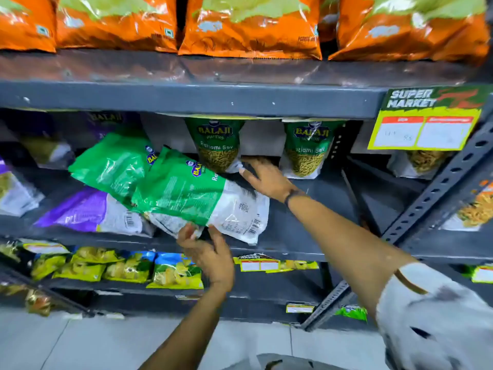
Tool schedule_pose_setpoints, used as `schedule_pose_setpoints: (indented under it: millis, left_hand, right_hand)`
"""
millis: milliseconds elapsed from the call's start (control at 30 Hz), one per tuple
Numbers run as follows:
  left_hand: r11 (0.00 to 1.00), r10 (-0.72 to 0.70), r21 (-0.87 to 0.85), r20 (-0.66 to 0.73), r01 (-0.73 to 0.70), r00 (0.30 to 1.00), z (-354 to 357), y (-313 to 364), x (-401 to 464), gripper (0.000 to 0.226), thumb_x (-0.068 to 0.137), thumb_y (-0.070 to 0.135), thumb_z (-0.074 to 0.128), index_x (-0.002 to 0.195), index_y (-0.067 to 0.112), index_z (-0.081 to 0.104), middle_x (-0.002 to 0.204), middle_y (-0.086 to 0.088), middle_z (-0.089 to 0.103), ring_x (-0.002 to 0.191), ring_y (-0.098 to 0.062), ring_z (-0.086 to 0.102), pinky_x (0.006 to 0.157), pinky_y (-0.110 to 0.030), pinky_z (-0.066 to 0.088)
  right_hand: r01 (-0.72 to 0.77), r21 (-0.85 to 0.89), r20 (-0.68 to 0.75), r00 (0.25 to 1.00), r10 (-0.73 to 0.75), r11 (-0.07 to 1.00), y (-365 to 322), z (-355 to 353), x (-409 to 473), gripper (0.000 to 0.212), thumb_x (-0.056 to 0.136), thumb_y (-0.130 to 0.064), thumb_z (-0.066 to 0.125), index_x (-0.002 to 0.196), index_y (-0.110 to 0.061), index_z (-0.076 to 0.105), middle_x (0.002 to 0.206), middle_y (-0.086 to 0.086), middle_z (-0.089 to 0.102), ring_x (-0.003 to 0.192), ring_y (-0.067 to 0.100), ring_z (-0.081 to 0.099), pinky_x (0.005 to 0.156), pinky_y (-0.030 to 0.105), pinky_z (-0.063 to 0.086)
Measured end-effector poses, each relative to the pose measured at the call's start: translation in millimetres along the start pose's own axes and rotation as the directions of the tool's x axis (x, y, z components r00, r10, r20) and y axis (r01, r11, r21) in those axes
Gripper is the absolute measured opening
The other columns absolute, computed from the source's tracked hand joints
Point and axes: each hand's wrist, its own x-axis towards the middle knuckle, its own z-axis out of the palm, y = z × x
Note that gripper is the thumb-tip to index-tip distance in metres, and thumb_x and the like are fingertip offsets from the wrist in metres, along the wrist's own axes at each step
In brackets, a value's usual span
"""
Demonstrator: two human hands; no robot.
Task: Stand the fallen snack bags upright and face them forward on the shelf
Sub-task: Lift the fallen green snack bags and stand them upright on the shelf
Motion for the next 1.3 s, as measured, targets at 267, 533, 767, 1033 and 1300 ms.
schedule_pose_setpoints:
  millis: [267, 533, 767, 1033, 1300]
  left_hand:
    - [0.546, -0.758, -0.343, 0.186, 0.764, 0.625, 48.2, 7.0, 10.3, 0.06, 0.094, 0.043, 0.04, 0.141, 0.009, 0.022, 0.149, -0.012, 0.035, 0.132, -0.031, 0.042, 0.11, -0.05, 0.034]
    - [0.652, -0.653, -0.322, 0.22, 0.686, 0.724, 81.9, 20.6, 5.4, 0.05, 0.097, 0.036, 0.037, 0.138, 0.009, 0.028, 0.138, -0.012, 0.046, 0.118, -0.028, 0.053, 0.094, -0.04, 0.049]
    - [0.916, -0.294, -0.016, 0.655, 0.402, 0.696, 145.7, 40.1, 0.7, 0.058, 0.096, 0.046, 0.031, 0.143, 0.012, 0.022, 0.138, 0.009, 0.038, 0.125, -0.011, 0.04, 0.103, -0.023, 0.031]
    - [0.909, -0.284, 0.027, 0.769, 0.416, 0.573, 161.6, 18.2, -24.2, 0.051, 0.098, 0.043, 0.023, 0.141, 0.016, 0.029, 0.126, 0.018, 0.044, 0.116, -0.001, 0.043, 0.079, 0.004, 0.033]
    - [0.7, -0.463, 0.049, 0.791, 0.713, 0.4, 177.3, 17.4, 19.5, 0.083, 0.084, 0.072, 0.003, 0.137, 0.019, 0.039, 0.147, 0.005, 0.038, 0.135, -0.018, 0.037, 0.116, -0.037, 0.024]
  right_hand:
    - [-0.186, 0.233, 0.493, 0.868, 0.048, 0.955, -10.7, 20.9, 22.7, 0.058, 0.099, -0.048, 0.026, 0.148, -0.017, 0.03, 0.158, 0.005, 0.029, 0.142, 0.024, 0.035, 0.105, 0.027, 0.035]
    - [-0.349, 0.576, 0.309, 0.93, 0.199, 0.739, 27.2, 13.2, -8.1, 0.037, 0.099, -0.045, 0.034, 0.12, -0.025, 0.056, 0.119, 0.002, 0.059, 0.104, 0.015, 0.053, 0.089, 0.025, 0.038]
    - [-0.094, 0.972, -0.078, 0.733, 0.676, 0.215, 90.7, -17.4, -65.6, 0.036, 0.102, -0.029, 0.03, 0.126, -0.012, 0.05, 0.127, 0.012, 0.058, 0.118, 0.023, 0.055, 0.103, 0.04, 0.044]
    - [-0.068, 0.969, -0.137, 0.655, 0.743, 0.239, 111.8, -5.5, -96.0, 0.025, 0.102, -0.021, 0.03, 0.118, -0.009, 0.046, 0.139, 0.019, 0.048, 0.133, 0.031, 0.043, 0.117, 0.045, 0.029]
    - [-0.22, 0.92, -0.273, 0.231, 0.934, 0.323, 60.6, 24.5, -125.8, 0.052, 0.1, -0.031, 0.037, 0.14, 0.001, 0.039, 0.143, 0.028, 0.042, 0.134, 0.038, 0.038, 0.109, 0.037, 0.026]
